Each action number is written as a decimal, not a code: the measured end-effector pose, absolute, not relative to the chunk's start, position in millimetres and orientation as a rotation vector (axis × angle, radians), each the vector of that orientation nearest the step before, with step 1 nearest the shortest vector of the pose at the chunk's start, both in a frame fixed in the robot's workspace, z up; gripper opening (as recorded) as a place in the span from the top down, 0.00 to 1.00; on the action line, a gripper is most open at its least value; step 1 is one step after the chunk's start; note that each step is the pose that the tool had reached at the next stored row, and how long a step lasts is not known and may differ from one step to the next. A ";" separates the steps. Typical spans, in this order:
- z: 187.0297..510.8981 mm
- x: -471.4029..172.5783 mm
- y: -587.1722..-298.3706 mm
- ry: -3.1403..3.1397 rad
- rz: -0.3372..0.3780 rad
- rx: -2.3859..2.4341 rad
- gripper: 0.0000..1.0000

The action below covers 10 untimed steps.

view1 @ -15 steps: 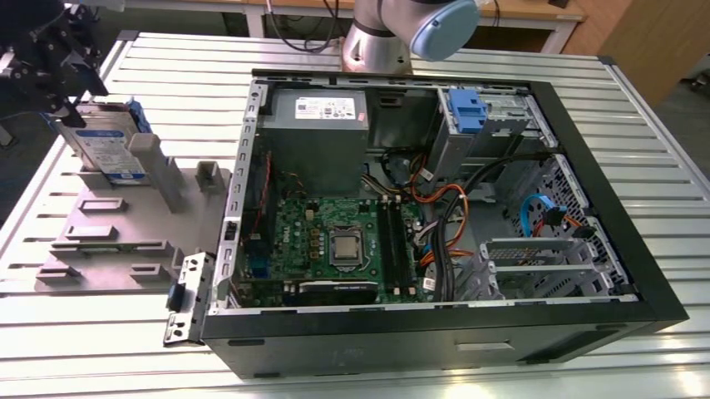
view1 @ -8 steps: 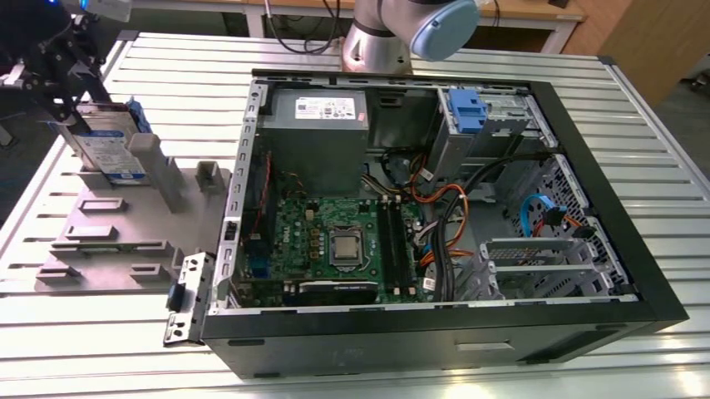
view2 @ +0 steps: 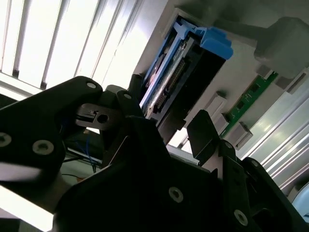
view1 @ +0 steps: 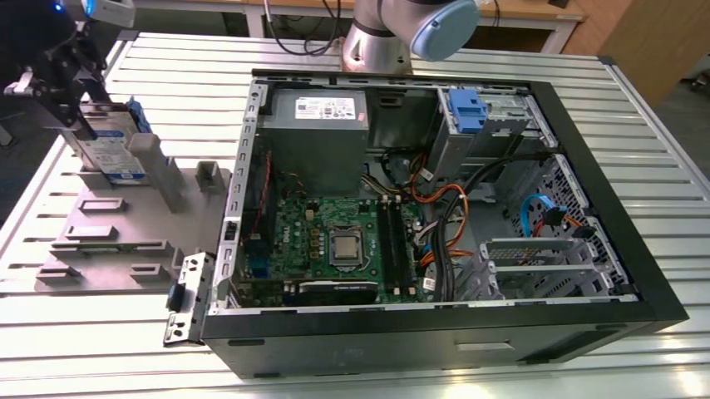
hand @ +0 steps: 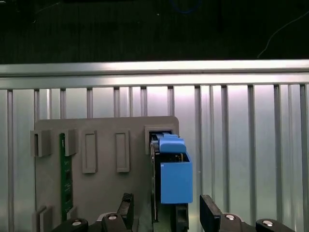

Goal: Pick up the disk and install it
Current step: 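Pick up the disk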

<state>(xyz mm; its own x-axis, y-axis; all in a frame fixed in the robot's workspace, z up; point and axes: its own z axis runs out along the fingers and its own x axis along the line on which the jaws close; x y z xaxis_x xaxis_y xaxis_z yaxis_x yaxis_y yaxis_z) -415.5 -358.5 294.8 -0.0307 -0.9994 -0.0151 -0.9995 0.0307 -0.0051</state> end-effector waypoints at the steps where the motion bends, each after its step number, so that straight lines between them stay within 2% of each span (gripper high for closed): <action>1: 294.6 -414.9 -358.5 2.242 0.011 -2.180 0.35; 10: 294.1 -411.0 -358.5 2.234 0.011 -2.188 0.35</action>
<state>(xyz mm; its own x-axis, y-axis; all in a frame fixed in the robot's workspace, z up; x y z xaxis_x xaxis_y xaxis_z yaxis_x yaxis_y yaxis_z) -411.0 -358.5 294.1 -0.0207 -0.9997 -0.0151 -0.9998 0.0208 -0.0051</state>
